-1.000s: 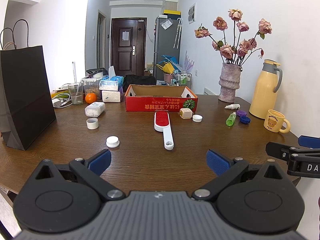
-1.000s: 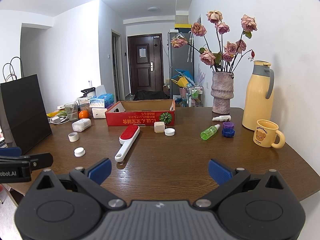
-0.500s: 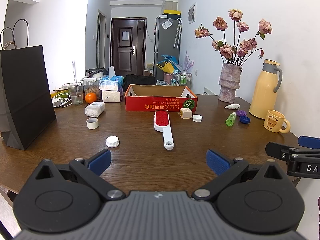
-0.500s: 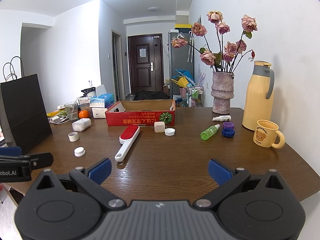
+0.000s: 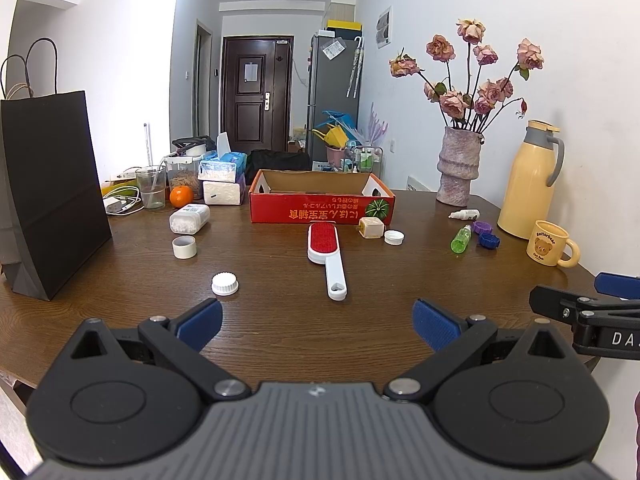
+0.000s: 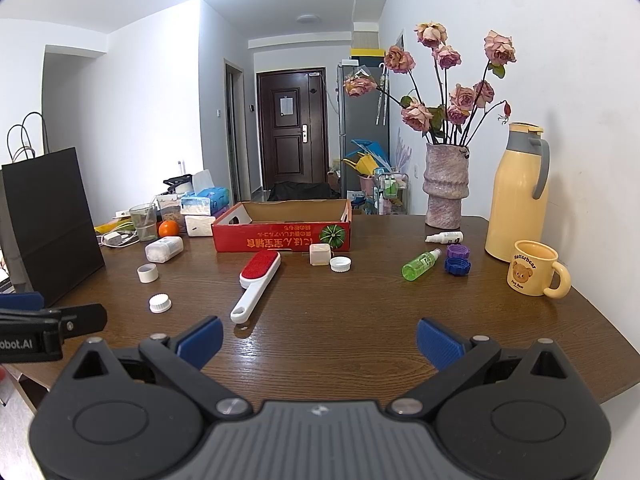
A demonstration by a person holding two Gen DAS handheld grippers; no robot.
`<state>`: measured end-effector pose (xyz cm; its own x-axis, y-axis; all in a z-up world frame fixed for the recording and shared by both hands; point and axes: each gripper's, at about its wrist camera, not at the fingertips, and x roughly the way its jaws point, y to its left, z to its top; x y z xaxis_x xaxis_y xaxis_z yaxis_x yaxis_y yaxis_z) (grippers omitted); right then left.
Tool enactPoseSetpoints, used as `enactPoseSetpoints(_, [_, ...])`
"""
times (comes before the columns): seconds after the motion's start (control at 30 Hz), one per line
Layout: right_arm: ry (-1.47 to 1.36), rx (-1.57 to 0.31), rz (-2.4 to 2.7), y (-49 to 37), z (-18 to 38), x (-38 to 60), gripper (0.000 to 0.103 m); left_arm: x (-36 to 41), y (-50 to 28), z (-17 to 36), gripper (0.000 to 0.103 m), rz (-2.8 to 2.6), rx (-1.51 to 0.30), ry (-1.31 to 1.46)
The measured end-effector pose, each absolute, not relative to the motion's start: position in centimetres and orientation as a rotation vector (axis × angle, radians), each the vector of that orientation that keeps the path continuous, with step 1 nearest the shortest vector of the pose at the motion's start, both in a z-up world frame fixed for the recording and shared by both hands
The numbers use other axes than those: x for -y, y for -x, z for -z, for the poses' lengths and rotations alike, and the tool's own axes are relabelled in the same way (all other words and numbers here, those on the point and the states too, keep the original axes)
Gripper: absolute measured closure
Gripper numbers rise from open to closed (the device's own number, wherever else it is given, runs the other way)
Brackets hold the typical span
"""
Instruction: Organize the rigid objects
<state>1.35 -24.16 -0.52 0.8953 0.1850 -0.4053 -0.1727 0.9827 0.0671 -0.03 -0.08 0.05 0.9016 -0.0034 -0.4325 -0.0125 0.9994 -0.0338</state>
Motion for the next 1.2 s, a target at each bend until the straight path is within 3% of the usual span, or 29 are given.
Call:
enactPoseSetpoints(0.73, [-0.034, -0.421, -0.18, -1.4, 0.1, 24.5, 0.0, 0.2, -0.4, -0.2, 0.0, -0.012, -0.454, 0.036])
enactPoseSetpoints(1.2, [-0.029, -0.434, -0.18, -5.5, 1.4, 24.7, 0.0, -1.8, -4.5, 0.6, 0.0, -0.065, -0.487, 0.082])
